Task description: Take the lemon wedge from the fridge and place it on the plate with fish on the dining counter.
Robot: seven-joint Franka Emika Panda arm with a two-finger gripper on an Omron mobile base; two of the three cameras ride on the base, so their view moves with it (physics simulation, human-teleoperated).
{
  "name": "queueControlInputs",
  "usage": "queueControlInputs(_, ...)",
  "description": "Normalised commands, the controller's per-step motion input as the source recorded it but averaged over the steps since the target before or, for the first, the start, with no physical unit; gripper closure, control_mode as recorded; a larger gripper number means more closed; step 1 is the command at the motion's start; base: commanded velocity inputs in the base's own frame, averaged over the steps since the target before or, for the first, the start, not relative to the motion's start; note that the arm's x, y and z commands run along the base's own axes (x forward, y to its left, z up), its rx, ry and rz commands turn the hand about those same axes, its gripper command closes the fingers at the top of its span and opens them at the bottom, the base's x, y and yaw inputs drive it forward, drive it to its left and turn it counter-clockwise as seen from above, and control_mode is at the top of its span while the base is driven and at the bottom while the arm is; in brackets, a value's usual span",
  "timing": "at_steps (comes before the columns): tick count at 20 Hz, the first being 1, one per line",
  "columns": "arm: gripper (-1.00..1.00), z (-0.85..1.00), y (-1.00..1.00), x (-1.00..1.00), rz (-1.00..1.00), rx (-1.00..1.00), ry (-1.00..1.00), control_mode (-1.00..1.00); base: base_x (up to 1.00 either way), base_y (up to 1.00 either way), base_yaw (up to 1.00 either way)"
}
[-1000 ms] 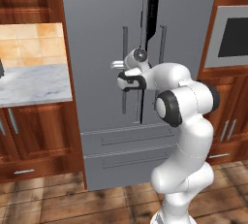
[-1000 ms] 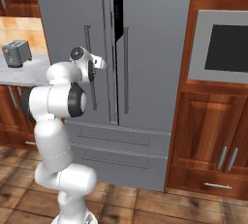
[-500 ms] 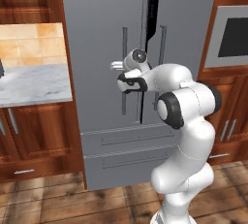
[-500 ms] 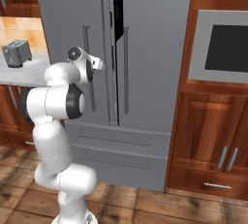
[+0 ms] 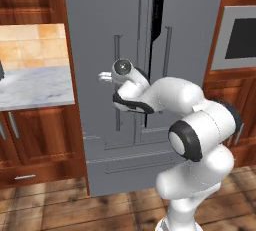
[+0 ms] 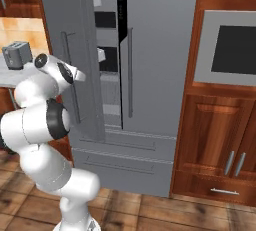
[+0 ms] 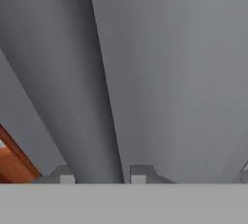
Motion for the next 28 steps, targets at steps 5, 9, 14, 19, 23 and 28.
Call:
queueControlInputs(5,-1.00,0.24,0.77,-1.00,-0.31,0.00,0.00,-1.00,0.00,0.00,0.00)
queueControlInputs(9,-1.00,0.30,0.21,-1.00,-0.29,0.00,0.00,-1.00,0.00,0.00,0.00)
queueControlInputs(14,-1.00,0.23,-0.01,-1.00,-0.31,0.00,0.00,-1.00,0.00,0.00,0.00)
queueControlInputs(19,-1.00,0.17,-0.25,-1.00,-0.24,0.00,0.00,-1.00,0.00,0.00,0.00)
queueControlInputs(23,-1.00,0.09,0.01,-0.47,-0.09,0.00,0.00,-1.00,0.00,0.00,0.00)
queueControlInputs(28,-1.00,0.18,0.60,-0.72,0.05,-0.07,-0.06,-1.00,0.00,0.00,0.00)
